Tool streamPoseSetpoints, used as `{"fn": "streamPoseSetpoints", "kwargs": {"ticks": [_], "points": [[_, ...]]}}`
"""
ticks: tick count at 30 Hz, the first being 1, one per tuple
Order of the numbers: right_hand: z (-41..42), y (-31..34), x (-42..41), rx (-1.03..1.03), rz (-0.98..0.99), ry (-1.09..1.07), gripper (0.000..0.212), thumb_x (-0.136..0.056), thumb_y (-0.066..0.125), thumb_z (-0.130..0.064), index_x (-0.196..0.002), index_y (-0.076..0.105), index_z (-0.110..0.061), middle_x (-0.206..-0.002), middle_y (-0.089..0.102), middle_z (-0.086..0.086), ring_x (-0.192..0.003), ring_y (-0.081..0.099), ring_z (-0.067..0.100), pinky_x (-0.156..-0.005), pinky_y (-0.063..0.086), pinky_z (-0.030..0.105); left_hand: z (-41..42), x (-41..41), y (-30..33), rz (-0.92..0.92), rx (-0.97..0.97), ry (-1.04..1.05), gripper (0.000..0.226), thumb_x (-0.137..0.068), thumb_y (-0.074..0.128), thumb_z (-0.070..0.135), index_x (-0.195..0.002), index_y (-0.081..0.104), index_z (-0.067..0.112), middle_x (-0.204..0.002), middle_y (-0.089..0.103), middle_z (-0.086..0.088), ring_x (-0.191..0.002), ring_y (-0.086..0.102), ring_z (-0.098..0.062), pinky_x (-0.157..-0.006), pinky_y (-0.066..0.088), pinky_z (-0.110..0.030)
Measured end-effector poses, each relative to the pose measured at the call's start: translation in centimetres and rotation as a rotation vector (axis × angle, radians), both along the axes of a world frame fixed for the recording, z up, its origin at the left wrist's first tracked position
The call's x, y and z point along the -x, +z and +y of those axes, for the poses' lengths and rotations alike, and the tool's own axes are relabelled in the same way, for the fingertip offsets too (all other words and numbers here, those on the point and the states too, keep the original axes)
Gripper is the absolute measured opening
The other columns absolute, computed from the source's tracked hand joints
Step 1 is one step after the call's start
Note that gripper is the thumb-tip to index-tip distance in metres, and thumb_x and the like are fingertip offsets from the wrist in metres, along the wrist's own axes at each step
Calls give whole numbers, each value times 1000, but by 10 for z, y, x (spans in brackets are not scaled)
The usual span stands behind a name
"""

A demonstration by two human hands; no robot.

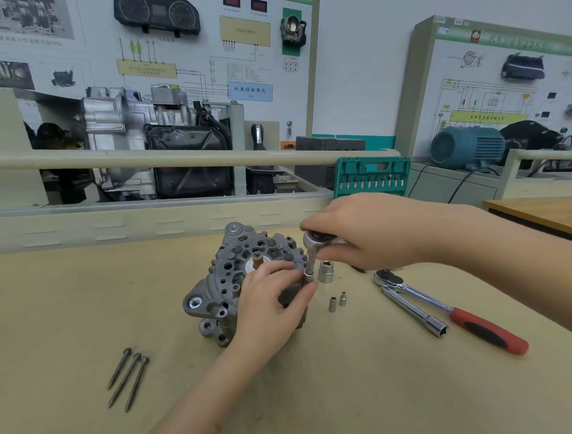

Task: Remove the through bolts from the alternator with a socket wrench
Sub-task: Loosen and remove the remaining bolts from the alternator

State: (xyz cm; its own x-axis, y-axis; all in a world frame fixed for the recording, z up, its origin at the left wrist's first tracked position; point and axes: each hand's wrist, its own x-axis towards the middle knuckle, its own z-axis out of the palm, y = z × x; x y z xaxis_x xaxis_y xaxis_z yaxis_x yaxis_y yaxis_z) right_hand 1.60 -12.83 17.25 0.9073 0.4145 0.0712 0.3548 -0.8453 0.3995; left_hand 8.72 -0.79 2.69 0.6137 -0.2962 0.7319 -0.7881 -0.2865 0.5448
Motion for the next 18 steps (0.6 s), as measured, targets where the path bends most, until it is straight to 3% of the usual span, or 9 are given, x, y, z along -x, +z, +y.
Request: {"fn": "streamPoseSetpoints", "kwargs": {"ticks": [4, 6, 8, 10, 13, 16, 18], "points": [[3, 0, 1, 76, -47, 16, 29, -94, 36, -43, -103, 48, -18, -86, 52, -2, -84, 52, 21, -77, 44, 34, -2, -2, -2, 36, 30, 0, 16, -78, 69, 27, -70, 65, 14, -81, 52, 21, -90, 47, 3, -87, 39, -36], [3, 0, -1, 142, -122, -11, 40, -91, 32, -52, -94, 49, -16, -71, 47, -3, -70, 50, 21, -67, 45, 32, -3, -1, -2, 40, 47, 18, 20, -76, 70, 25, -63, 57, 17, -74, 51, 18, -85, 47, -1, -81, 39, -37], [5, -1, -1, 150, -156, -48, 50, -88, 29, -58, -81, 49, -13, -59, 40, -4, -53, 40, 14, -49, 36, 27, -5, 0, -2, 30, 70, 32, 22, -74, 72, 24, -61, 55, 20, -69, 49, 17, -81, 46, -1, -78, 37, -35], [6, -3, 0, 123, -155, -57, 50, -87, 29, -58, -78, 49, -14, -57, 38, -5, -48, 35, 9, -43, 28, 24, -6, 0, -2, 20, 86, 41, 23, -72, 74, 23, -61, 55, 21, -68, 49, 18, -80, 46, 1, -77, 35, -32], [8, -3, 0, 75, -83, -32, 32, -91, 35, -50, -84, 39, -19, -67, 42, -5, -61, 43, 16, -52, 34, 28, -4, 0, -1, 31, 85, 21, 22, -73, 73, 28, -63, 57, 17, -74, 51, 22, -85, 46, 5, -80, 36, -32], [7, -2, 0, 10, 9, -12, 25, -93, 39, -41, -97, 47, -17, -87, 54, 0, -81, 50, 18, -71, 44, 31, -2, 0, -1, 0, 24, -18, 26, -76, 64, 34, -76, 69, 9, -83, 51, 26, -90, 46, 6, -88, 41, -40], [8, -2, 0, 32, 4, 5, 28, -94, 38, -41, -102, 49, -17, -89, 55, 0, -83, 51, 19, -73, 44, 32, -1, 0, -2, 7, 30, -31, 19, -77, 67, 27, -78, 70, 8, -86, 49, 27, -93, 45, 7, -90, 40, -44]]}}
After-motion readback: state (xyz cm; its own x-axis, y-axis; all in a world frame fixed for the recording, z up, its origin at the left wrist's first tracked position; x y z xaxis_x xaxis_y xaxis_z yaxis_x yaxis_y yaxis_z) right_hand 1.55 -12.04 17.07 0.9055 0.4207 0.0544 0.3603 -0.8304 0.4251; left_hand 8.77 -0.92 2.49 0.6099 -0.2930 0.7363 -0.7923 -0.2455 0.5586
